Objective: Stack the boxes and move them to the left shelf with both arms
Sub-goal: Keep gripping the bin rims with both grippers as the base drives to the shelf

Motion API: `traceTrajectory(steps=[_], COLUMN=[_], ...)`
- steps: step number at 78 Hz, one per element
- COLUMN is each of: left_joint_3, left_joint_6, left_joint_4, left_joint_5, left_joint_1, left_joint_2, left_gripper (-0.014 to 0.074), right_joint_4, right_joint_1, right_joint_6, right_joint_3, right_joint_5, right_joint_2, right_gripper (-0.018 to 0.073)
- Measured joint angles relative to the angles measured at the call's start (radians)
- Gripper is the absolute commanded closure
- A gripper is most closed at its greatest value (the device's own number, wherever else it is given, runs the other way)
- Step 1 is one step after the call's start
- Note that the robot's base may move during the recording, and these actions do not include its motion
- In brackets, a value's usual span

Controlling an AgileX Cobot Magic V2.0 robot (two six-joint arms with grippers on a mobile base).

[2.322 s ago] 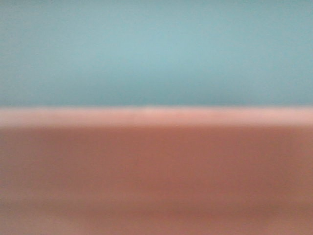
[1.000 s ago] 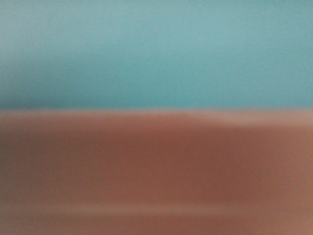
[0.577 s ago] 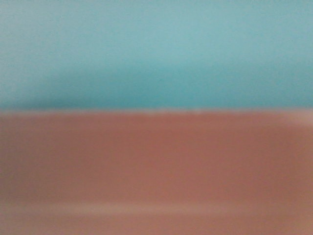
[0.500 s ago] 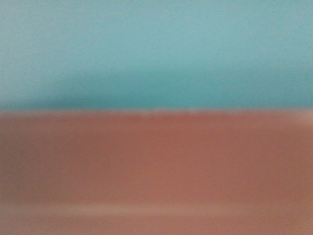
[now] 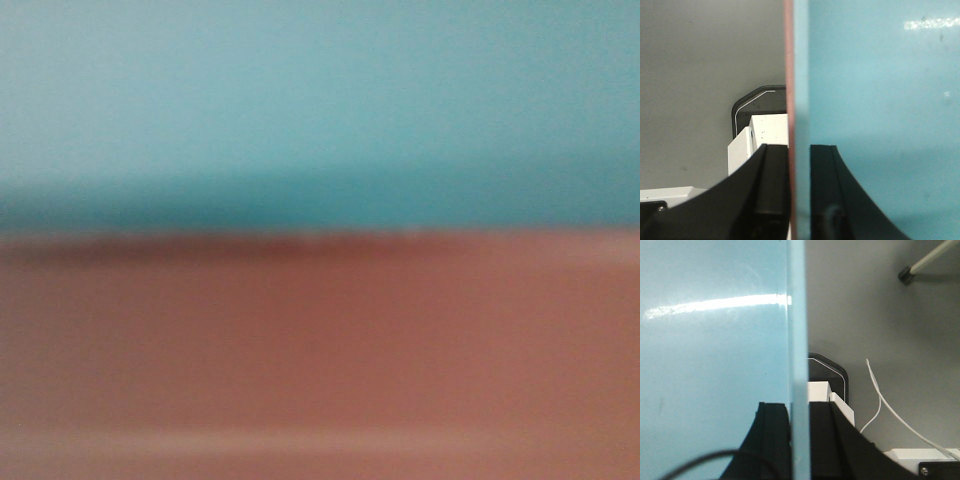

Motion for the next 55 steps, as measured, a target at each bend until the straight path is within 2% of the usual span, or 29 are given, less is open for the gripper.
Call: traceTrajectory(steps=[55], left_joint_3=[0.002], left_joint_6=[0.0], left_joint_4=[-0.013], left_joint_5=[0.004], left_joint_1=[0.0], left_joint_2=[0.0], left_gripper=[0.0599], right_joint_4=[0.0], right_joint_1=[0.0], right_joint_6=[0.0], right_joint_3=[0.0], right_joint_5=[0.003], right_joint_2=[0.0], right_gripper=[0.0506])
